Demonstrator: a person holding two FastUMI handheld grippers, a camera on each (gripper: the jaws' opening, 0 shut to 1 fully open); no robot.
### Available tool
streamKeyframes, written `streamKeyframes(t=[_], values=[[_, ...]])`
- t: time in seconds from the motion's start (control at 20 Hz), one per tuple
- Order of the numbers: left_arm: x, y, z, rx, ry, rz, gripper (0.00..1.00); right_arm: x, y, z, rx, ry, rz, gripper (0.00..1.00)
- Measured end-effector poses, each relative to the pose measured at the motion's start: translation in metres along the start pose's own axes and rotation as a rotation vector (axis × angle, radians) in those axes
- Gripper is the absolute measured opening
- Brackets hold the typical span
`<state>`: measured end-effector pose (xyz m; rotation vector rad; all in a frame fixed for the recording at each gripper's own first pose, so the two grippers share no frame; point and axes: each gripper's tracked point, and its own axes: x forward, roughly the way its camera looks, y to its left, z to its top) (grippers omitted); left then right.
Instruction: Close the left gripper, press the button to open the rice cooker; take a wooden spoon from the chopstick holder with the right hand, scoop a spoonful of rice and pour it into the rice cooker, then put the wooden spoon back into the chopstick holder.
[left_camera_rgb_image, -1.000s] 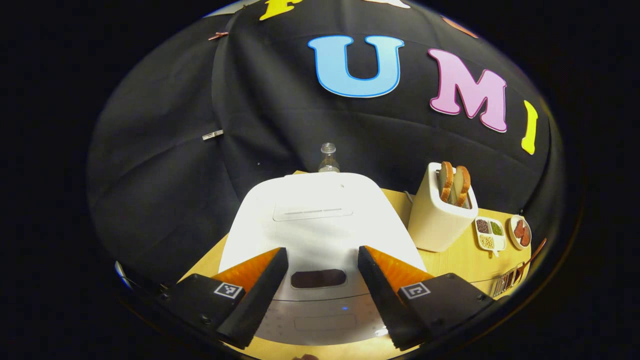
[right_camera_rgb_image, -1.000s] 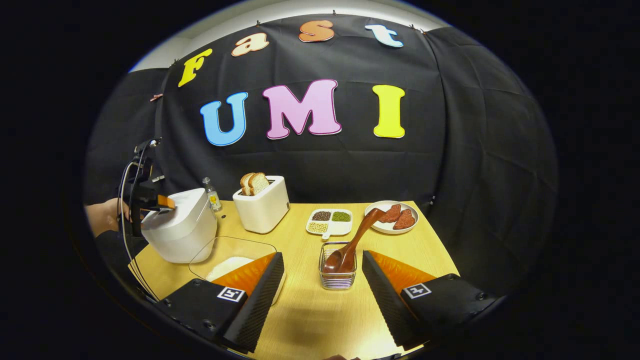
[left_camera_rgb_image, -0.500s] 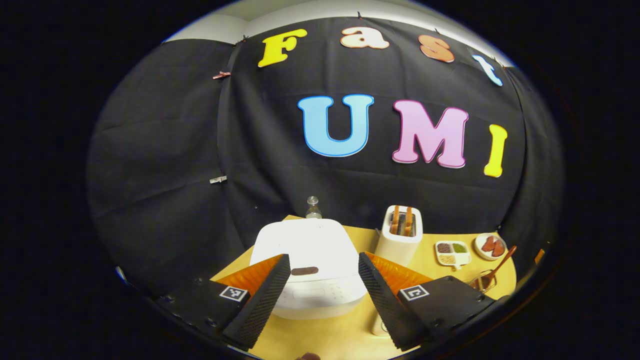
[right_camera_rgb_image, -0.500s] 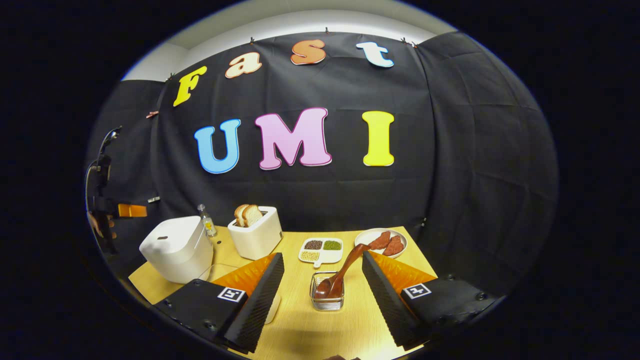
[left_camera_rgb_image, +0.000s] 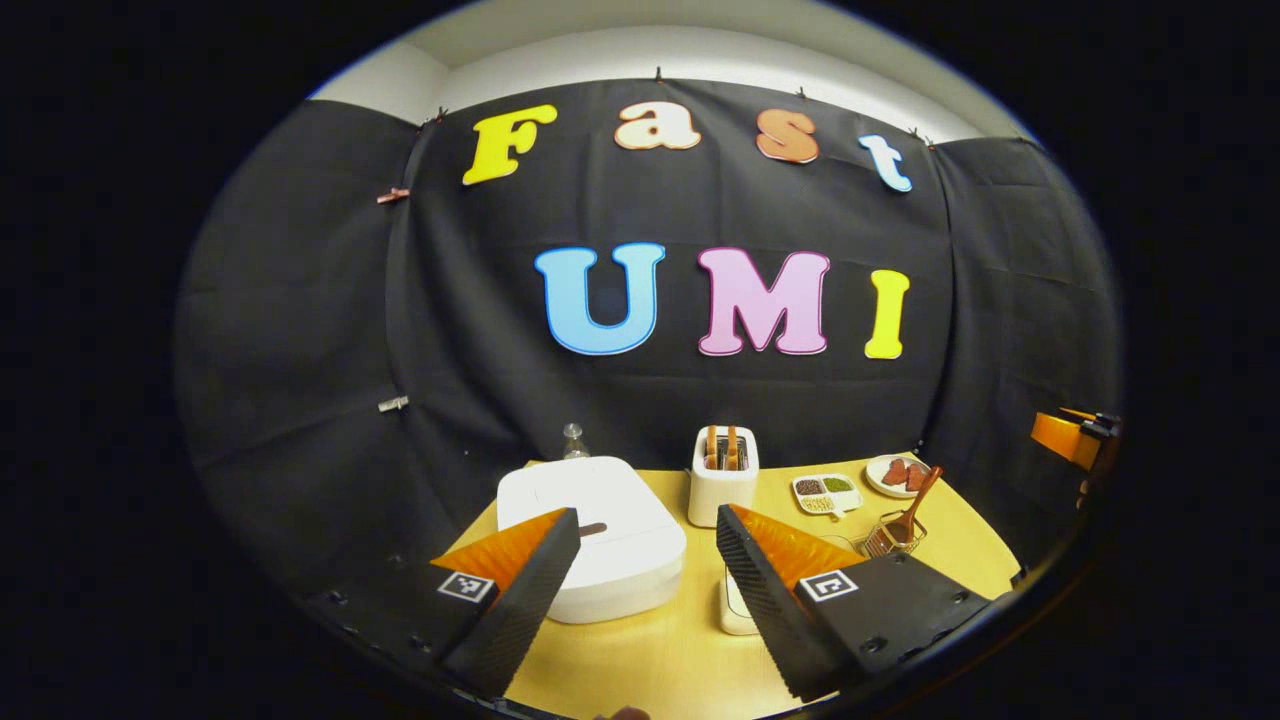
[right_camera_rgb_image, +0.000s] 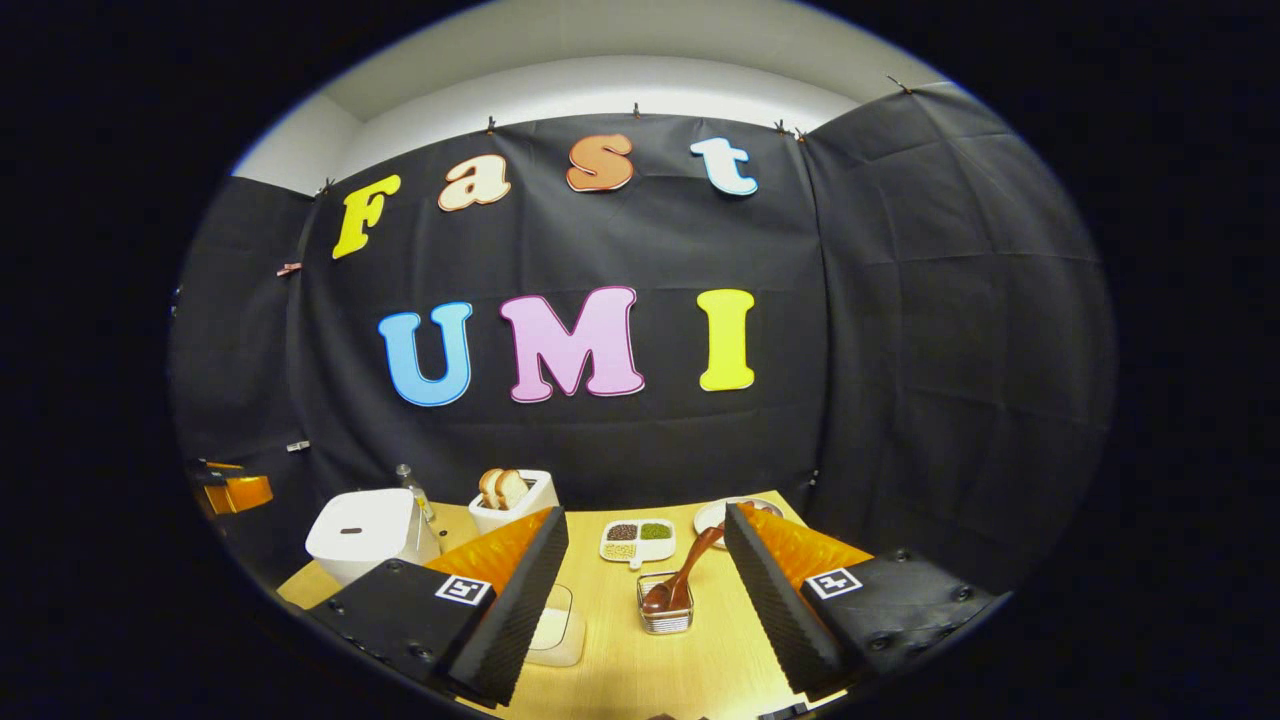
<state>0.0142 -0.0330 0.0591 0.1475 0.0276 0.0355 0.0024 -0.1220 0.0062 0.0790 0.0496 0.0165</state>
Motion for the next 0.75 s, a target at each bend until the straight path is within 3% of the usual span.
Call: streamKeyframes(t=[0.2, 0.35, 0.75], values=[[-0.032, -0.014, -0.022, -0.045, 0.001, -0.05, 0.95, -0.05, -0.01, -0.022, -0.003, 0.02, -0.071, 0.98], [-0.045, -0.021, -0.037, -0.021, 0.001, -0.085, 0.95, -0.076, -0.017, -0.038, 0.029, 0.054, -0.105, 0.98], [-0.058, -0.02, -0.043, -0.015, -0.012, -0.13, 0.95, -0.093, -0.003, -0.02, 0.067, 0.017, -0.106, 0.98]])
